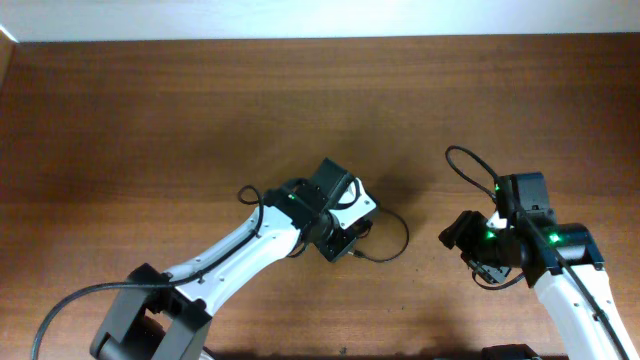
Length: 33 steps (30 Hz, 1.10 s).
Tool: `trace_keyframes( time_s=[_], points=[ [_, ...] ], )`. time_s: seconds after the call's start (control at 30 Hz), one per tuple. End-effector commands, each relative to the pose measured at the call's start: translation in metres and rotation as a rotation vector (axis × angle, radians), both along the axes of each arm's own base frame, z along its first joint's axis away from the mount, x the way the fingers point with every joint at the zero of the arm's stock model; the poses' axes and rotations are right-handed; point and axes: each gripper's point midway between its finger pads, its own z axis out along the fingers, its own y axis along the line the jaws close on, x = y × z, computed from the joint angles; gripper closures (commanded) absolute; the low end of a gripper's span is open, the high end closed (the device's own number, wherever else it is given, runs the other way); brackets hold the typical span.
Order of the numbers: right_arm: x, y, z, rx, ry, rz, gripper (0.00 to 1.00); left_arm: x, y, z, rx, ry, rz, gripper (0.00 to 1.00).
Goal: Untangle cables
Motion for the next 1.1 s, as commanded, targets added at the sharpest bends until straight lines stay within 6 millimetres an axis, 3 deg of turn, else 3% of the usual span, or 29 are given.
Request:
trace_keyframes(
  time_s=[0.0,0.07,0.17,0.2,0.3,0.4,0.47,0.53,0.67,0.77,0.97,1.0,1.03,1.07],
  points=[
    [0.005,-0.004,0.008,-0.022,-0.032,0.005,0.37,0.008,0.005,-0.004,0.034,-0.028,0.035,0.76],
    [0.005,-0.004,0.008,-0.022,-0.032,0.005,0.37,0.003,-0.002,0.001,-0.012,0.003,0.032,0.73],
    [0.005,-0.004,0.008,-0.022,-0.033,0.005,0.35,-0.004,-0.02,0.027,-0.134,0.023,-0.012,0.66],
    [0.005,-0.004,0.008,-0.022,-0.032,0.005,0.32,0.003,-0.02,0.043,-0.144,-0.035,-0.003,0.53],
    [0.005,-0.004,0.007,-0.022,-0.032,0.005,0.31,0.019,-0.009,0.058,-0.103,-0.148,0.041,0.38],
    [0.005,-0.004,0.007,-0.022,-0.031,0.005,0.31,0.02,-0.007,0.054,-0.089,-0.141,0.056,0.58],
    [0.005,-0.004,0.007,-0.021,-0.031,0.005,0.31,0.027,0.002,0.045,-0.039,-0.144,0.136,0.65],
    [0.005,-0.004,0.007,-0.022,-0.031,0.005,0.31,0.025,0.002,0.039,-0.034,-0.118,0.154,0.66],
    [0.005,-0.004,0.007,-0.022,-0.031,0.005,0.3,0.0,-0.021,0.027,-0.081,-0.008,0.069,0.64],
    [0.005,-0.004,0.007,-0.022,-0.031,0.005,0.3,-0.008,-0.026,0.02,-0.063,0.009,0.044,0.66],
    [0.005,-0.004,0.008,-0.021,-0.032,0.005,0.3,-0.02,-0.01,-0.001,0.009,0.043,0.053,0.73],
    [0.005,-0.004,0.008,-0.018,-0.031,0.005,0.3,-0.021,-0.011,-0.004,0.002,0.044,0.051,0.79],
    [0.005,-0.004,0.008,-0.016,-0.029,0.002,0.3,-0.02,-0.012,-0.008,-0.009,0.033,0.051,0.93],
    [0.005,-0.004,0.008,-0.013,-0.026,-0.007,0.3,-0.017,-0.014,-0.009,-0.021,0.02,0.051,0.97]
  ],
)
